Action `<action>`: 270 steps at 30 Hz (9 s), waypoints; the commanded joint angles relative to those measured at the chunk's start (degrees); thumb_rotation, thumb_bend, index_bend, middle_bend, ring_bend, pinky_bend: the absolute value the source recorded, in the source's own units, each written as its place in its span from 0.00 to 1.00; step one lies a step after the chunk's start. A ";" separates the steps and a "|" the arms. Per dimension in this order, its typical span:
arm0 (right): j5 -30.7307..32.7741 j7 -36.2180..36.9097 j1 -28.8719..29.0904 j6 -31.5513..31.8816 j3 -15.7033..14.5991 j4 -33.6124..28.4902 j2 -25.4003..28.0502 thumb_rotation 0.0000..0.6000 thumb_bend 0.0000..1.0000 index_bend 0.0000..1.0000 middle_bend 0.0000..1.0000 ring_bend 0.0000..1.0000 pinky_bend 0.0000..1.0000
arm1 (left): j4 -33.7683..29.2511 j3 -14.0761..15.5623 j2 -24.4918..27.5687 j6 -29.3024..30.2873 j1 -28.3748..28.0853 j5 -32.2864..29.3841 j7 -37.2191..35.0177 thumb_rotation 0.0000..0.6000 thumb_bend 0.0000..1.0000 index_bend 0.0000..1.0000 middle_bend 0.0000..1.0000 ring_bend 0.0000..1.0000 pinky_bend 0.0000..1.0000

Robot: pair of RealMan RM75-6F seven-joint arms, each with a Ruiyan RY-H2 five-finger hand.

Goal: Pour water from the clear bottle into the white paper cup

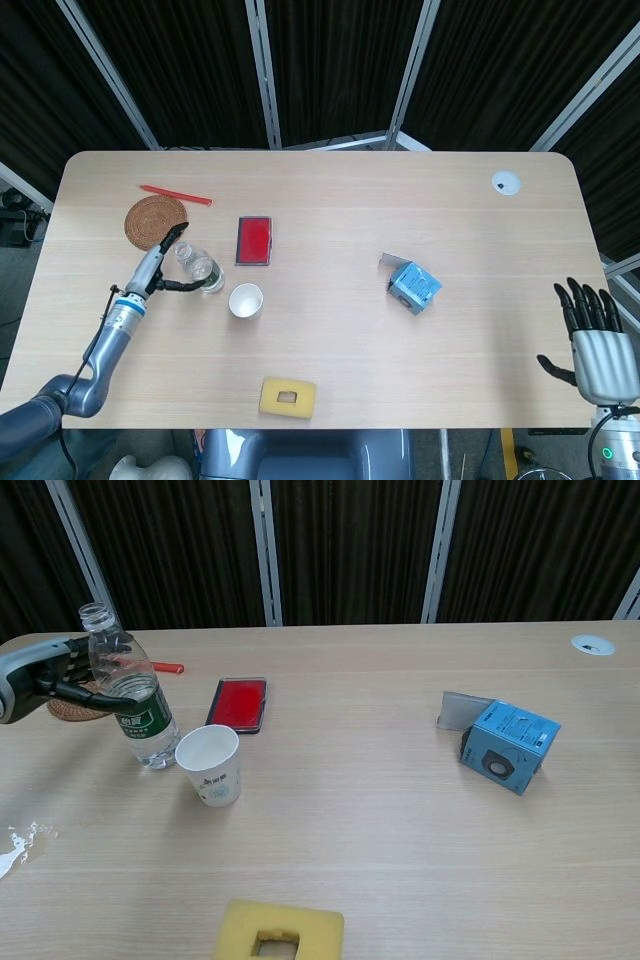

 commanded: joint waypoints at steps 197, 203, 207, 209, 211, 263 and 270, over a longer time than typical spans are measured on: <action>4.90 8.66 1.22 -3.69 0.74 -0.26 3.05 1.00 0.00 0.00 0.00 0.00 0.00 | -21.03 4.32 11.32 -4.70 -13.72 -26.64 70.74 1.00 0.66 0.62 0.46 0.32 0.40; 4.84 8.18 1.31 -3.86 0.61 -0.30 2.86 1.00 0.00 0.00 0.00 0.00 0.00 | -19.49 -1.29 12.17 -5.95 -10.48 -22.17 51.42 1.00 0.65 0.62 0.46 0.32 0.40; 4.91 7.66 1.40 -4.03 0.55 -0.33 2.64 1.00 0.00 0.00 0.00 0.00 0.00 | -16.98 -5.00 10.32 -8.40 -7.77 -17.92 32.71 1.00 0.65 0.62 0.46 0.32 0.40; 4.96 7.52 1.43 -4.09 0.54 -0.32 2.58 1.00 0.00 0.00 0.00 0.00 0.00 | -15.68 -5.52 9.46 -8.83 -7.24 -15.69 27.37 1.00 0.64 0.62 0.46 0.32 0.40; 5.02 7.39 1.47 -4.15 0.55 -0.29 2.50 1.00 0.00 0.00 0.00 0.00 0.00 | -14.31 -5.96 8.26 -8.71 -6.79 -13.50 22.12 1.00 0.63 0.62 0.46 0.32 0.40; 6.41 7.79 1.90 -5.43 0.81 0.48 2.40 1.00 0.00 0.00 0.00 0.00 0.00 | 9.55 0.28 -7.99 -2.46 -6.06 0.20 -9.49 1.00 0.08 0.02 0.00 0.00 0.03; 5.67 8.83 1.74 -5.12 0.61 0.15 2.96 1.00 0.00 0.00 0.00 0.00 0.00 | 7.68 1.98 -5.61 -0.06 -4.52 1.54 -8.57 1.00 0.08 0.00 0.00 0.00 0.00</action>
